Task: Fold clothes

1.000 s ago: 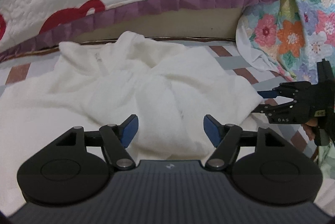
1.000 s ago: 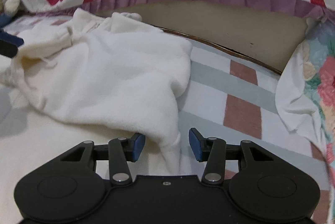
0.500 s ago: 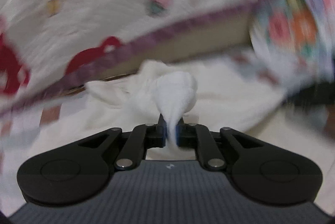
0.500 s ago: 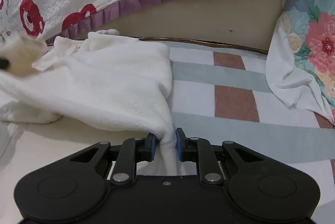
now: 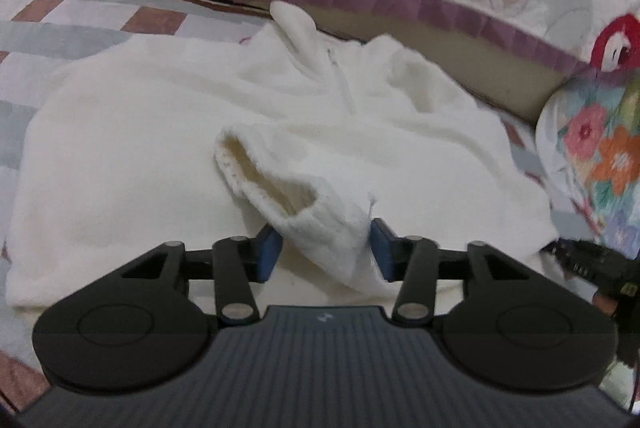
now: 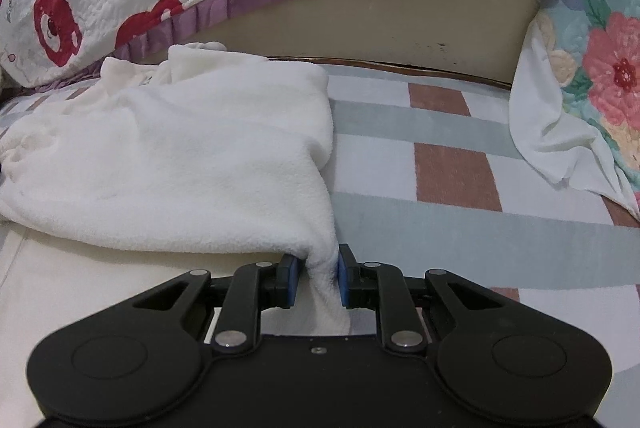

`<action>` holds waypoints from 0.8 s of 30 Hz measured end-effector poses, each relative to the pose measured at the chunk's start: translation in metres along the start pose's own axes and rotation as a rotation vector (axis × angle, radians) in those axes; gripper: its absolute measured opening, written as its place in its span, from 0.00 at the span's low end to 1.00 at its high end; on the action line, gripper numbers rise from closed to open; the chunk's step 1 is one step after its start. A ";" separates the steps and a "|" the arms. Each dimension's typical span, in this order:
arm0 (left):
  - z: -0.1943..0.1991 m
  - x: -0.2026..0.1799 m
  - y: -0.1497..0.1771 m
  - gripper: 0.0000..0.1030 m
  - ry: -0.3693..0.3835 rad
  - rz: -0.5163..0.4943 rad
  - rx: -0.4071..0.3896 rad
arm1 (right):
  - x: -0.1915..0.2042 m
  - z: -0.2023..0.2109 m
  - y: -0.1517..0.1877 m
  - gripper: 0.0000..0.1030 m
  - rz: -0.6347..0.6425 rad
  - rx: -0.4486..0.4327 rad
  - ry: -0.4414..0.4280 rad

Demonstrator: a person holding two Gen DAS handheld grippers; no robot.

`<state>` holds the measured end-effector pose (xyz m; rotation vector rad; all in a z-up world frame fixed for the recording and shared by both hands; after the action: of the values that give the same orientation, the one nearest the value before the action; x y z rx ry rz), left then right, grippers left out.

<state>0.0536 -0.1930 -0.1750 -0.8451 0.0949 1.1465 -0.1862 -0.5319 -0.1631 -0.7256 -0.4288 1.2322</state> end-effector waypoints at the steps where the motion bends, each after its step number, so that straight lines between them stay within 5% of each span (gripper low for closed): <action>1: 0.008 -0.008 -0.005 0.18 0.002 -0.054 -0.049 | 0.000 0.000 0.000 0.21 -0.001 -0.001 0.002; 4: 0.041 -0.035 -0.019 0.19 -0.005 -0.205 -0.179 | 0.001 0.000 0.000 0.20 -0.001 -0.001 0.008; 7: 0.038 -0.020 -0.020 0.32 -0.008 -0.081 -0.069 | 0.001 -0.001 0.001 0.20 -0.003 -0.002 0.014; 11: 0.027 0.018 -0.002 0.33 -0.187 -0.080 0.046 | -0.002 -0.002 0.003 0.20 -0.048 -0.007 0.017; 18: 0.095 0.023 -0.002 0.53 -0.057 -0.064 0.055 | 0.006 -0.001 -0.001 0.21 0.017 0.031 0.045; 22: 0.128 0.058 0.031 0.56 -0.106 -0.042 0.095 | 0.024 0.000 -0.003 0.25 0.178 0.057 0.086; 24: 0.138 0.081 0.048 0.56 -0.124 0.056 0.105 | 0.024 0.002 -0.004 0.25 0.175 0.066 0.088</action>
<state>0.0022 -0.0373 -0.1437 -0.6809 0.0756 1.2332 -0.1774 -0.5096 -0.1610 -0.7699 -0.2547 1.3667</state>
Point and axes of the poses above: each gripper's, at about its wrist camera, not at the fingertips, and z roughly against the way its jaws point, x to its left, y to its underside, the point moved 8 cm from there along -z, roughly the way its jaws point, and after that the axes turned 10 degrees about z, right-handed, at the moved point
